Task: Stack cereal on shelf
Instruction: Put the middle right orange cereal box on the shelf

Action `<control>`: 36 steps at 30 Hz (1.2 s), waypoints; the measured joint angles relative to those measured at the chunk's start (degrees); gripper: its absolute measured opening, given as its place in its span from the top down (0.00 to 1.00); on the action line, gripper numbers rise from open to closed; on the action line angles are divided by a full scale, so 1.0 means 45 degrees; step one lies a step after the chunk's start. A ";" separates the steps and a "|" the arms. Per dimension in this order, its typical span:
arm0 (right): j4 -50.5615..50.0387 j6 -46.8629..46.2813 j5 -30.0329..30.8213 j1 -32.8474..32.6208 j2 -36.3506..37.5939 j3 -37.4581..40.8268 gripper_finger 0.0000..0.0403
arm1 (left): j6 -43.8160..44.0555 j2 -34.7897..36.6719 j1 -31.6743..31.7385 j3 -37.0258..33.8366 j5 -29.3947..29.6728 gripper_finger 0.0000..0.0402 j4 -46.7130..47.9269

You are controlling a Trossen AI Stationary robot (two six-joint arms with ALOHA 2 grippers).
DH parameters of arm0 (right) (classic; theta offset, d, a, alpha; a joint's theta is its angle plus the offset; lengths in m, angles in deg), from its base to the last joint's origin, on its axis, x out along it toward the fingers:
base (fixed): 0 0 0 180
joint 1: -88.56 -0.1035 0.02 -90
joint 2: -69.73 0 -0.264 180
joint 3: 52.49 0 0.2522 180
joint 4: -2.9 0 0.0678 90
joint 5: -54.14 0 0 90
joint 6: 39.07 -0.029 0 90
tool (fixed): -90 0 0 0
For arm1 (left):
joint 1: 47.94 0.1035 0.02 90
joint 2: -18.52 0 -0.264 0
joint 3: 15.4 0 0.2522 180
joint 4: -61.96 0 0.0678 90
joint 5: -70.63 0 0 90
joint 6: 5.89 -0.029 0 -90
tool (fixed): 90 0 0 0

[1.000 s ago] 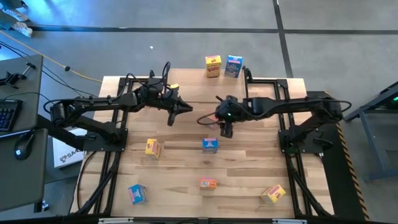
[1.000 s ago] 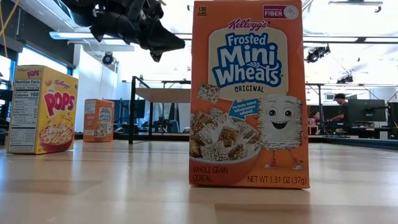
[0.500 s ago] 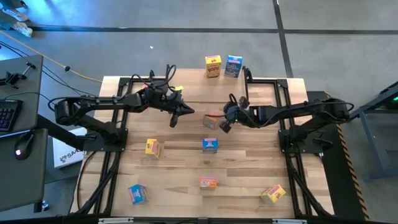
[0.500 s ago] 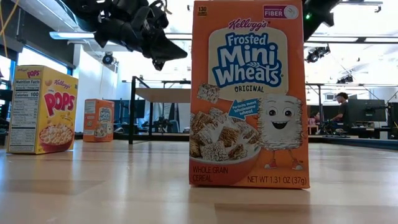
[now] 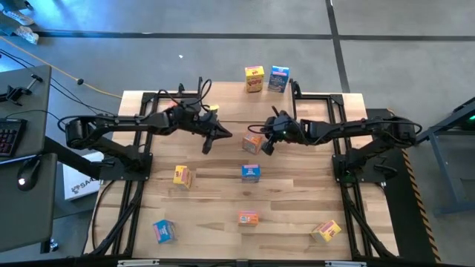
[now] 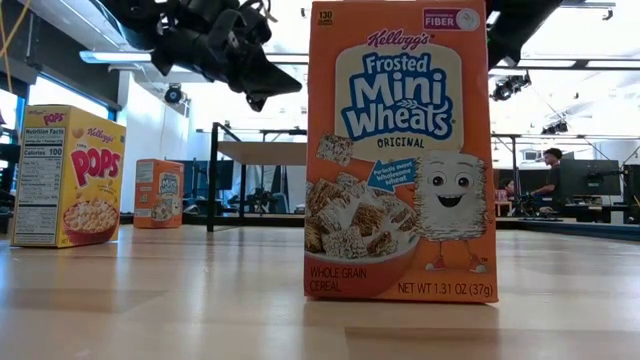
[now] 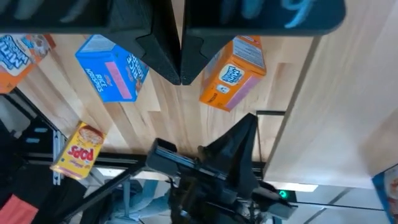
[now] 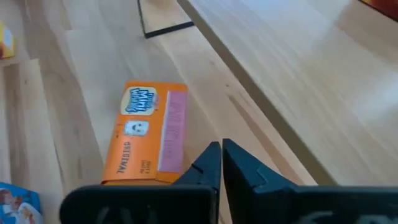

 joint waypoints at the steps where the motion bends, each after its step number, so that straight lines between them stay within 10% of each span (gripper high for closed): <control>1: 0.0035 0.0125 -0.0158 0.0030 -0.0001 0.0000 1.00 | -0.0050 0.0000 -0.0064 0.0000 0.0000 0.99 0.0037; 36: 0.1850 0.2090 -0.2090 -0.0019 -0.0920 0.0039 1.00 | 0.0063 0.0010 -0.0405 0.0000 0.0000 0.99 0.0027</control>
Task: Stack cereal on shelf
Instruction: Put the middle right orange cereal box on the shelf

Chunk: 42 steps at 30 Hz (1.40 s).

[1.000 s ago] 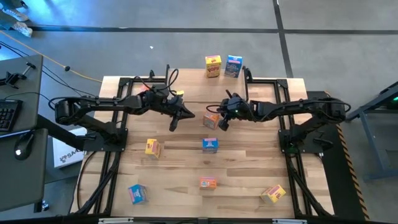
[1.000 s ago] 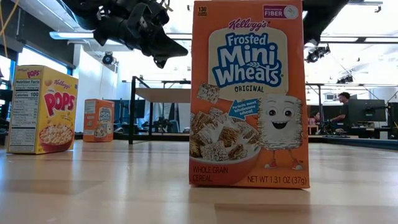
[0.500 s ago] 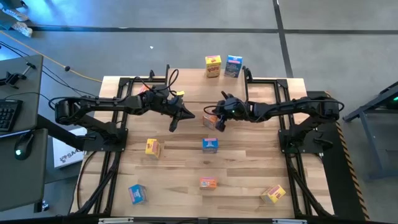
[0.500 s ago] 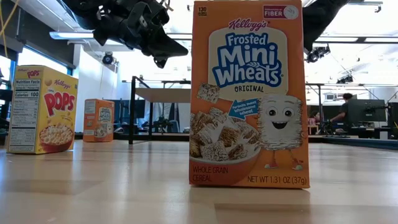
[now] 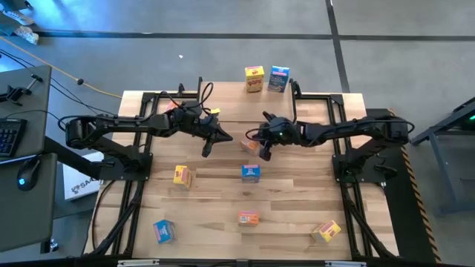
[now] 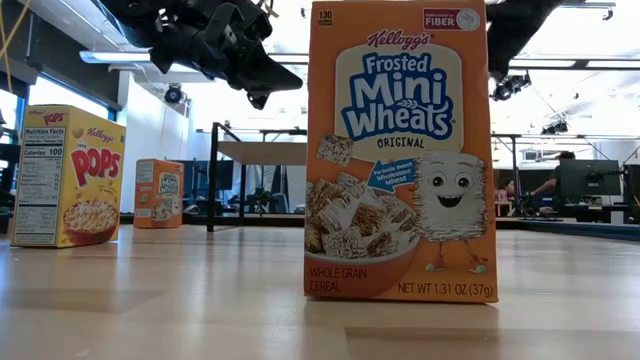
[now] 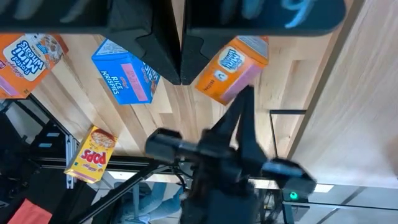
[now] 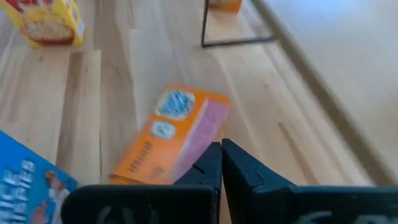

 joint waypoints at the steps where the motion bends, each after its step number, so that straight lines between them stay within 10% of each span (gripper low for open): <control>1: -0.0159 0.0074 0.0167 -0.0057 0.0248 -0.0005 1.00 | 0.0001 0.0000 0.0000 0.0000 0.0000 0.99 -0.0001; 17: -0.4105 -0.2108 0.3691 -0.2345 0.2057 -0.0019 1.00 | -0.1297 -0.1908 -0.0354 0.1774 0.0032 0.83 0.0808; 26: -0.4141 -0.2586 0.4056 -0.3812 0.2369 -0.0029 1.00 | -0.3994 -0.4167 -0.1004 0.5042 0.1035 0.58 0.5203; 42: -0.3914 -0.2636 0.4094 -0.5405 0.3062 -0.0039 1.00 | -0.5357 -0.6232 -0.1326 0.7159 0.3275 0.40 0.5620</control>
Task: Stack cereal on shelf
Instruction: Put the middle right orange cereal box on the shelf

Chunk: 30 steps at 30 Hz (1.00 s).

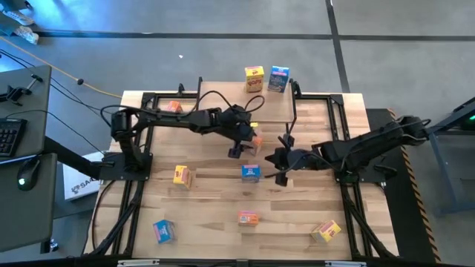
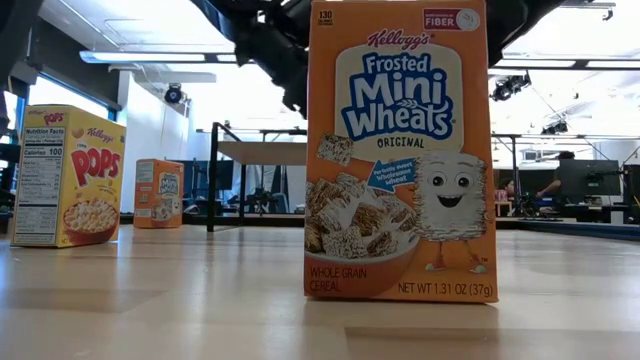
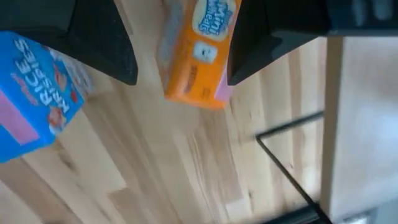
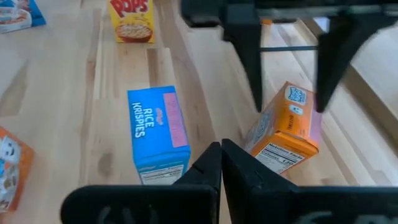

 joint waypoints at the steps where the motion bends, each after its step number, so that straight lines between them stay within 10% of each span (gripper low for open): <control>1: 0.0002 -0.0052 0.0001 -0.0040 0.0000 0.0000 1.00 | -0.0088 -0.0127 0.0000 0.0137 0.0143 0.40 -0.0112; 30: 0.0188 -0.0280 0.0084 -0.0250 -0.0010 0.0000 1.00 | -0.1248 -0.0456 -0.0358 0.0279 0.1439 0.40 0.0948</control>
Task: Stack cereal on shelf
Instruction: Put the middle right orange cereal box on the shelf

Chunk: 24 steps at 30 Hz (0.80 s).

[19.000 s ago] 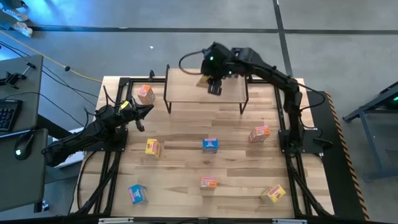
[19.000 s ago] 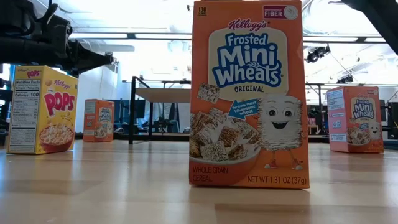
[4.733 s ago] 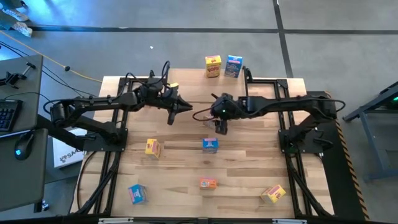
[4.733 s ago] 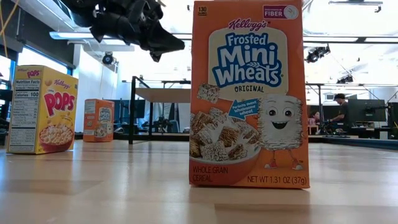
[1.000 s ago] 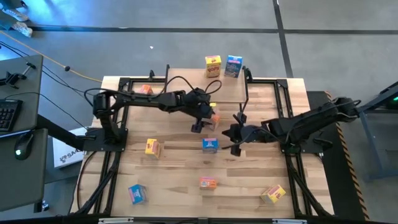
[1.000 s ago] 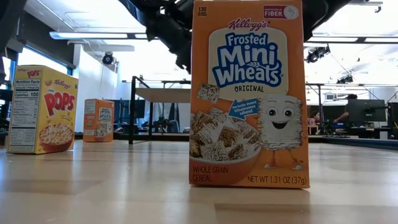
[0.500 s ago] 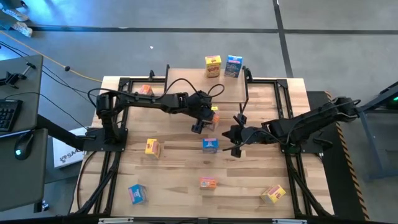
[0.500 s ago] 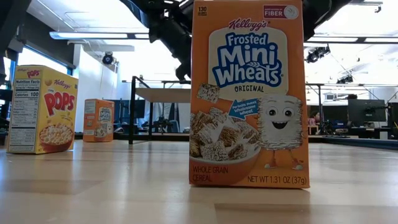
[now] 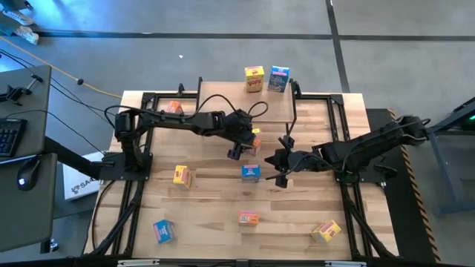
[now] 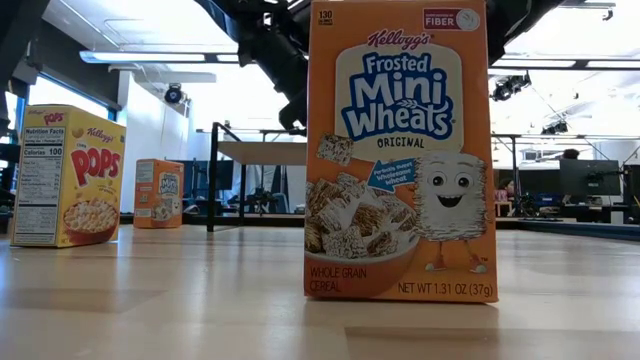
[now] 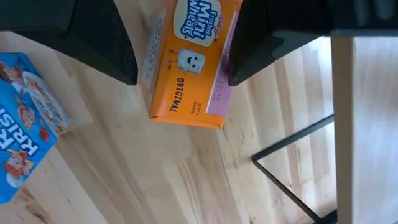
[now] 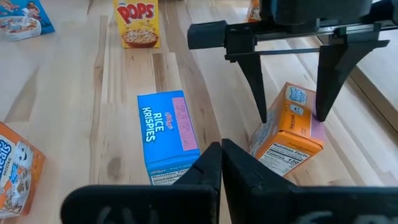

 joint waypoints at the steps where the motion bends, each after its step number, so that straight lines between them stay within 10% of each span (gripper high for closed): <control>1: 0.0000 -0.0073 0.0000 0.0026 0.0000 0.0000 1.00 | 0.0046 -0.0002 -0.0026 0.0000 0.0009 0.40 0.0026; 7: -0.0507 -0.2164 -0.0359 0.0482 -0.0236 0.0000 0.92 | 0.0166 -0.0005 -0.0050 -0.0002 0.0007 0.40 0.0121; 18: 0.0485 -0.3500 0.2541 0.0870 -0.2713 0.0000 0.38 | 0.0263 -0.0015 -0.0050 -0.0007 -0.0013 0.40 0.0139; 24: 0.0915 -0.3358 0.2678 0.1670 -0.2817 0.0000 0.32 | 0.0295 -0.0015 -0.0050 -0.0012 -0.0161 0.40 0.0145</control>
